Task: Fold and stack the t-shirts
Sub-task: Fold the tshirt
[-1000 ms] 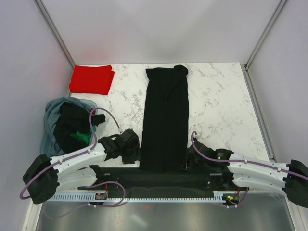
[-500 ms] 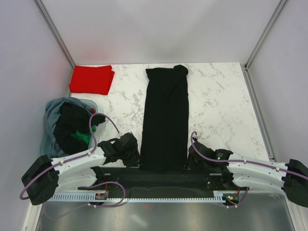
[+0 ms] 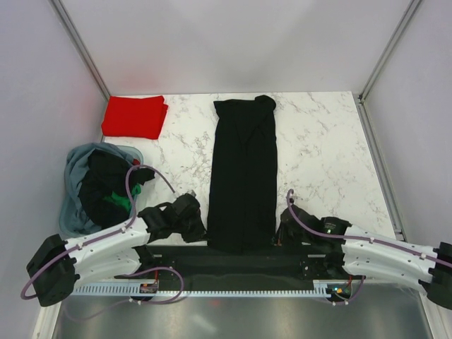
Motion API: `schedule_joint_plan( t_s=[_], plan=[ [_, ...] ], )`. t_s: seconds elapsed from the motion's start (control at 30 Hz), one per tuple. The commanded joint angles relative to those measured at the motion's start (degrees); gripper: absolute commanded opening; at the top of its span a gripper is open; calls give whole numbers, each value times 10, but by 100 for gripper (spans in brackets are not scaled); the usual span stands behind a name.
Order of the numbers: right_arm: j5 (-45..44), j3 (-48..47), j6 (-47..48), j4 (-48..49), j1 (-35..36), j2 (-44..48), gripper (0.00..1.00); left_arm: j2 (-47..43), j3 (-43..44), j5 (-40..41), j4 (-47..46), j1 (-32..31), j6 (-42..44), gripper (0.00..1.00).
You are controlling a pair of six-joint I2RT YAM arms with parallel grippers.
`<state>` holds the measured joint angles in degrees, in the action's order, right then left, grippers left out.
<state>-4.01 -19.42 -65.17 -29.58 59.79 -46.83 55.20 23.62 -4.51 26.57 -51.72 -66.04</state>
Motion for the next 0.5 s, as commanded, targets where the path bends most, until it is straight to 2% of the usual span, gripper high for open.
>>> schedule_joint_plan(
  t_s=[0.0,0.1,0.27,0.47],
  plan=[
    [-72,-95,11,-89,3,41,0,-31,76,39,46,-4,-10,2],
    [-105,-173,35,-129,2,18,0,-22,144,77,86,-3,20,2],
    [-158,-280,110,-148,-24,-64,0,49,264,126,127,8,78,2],
    [-149,-380,219,-135,-134,-143,0,110,377,139,145,65,137,2]
  ],
)
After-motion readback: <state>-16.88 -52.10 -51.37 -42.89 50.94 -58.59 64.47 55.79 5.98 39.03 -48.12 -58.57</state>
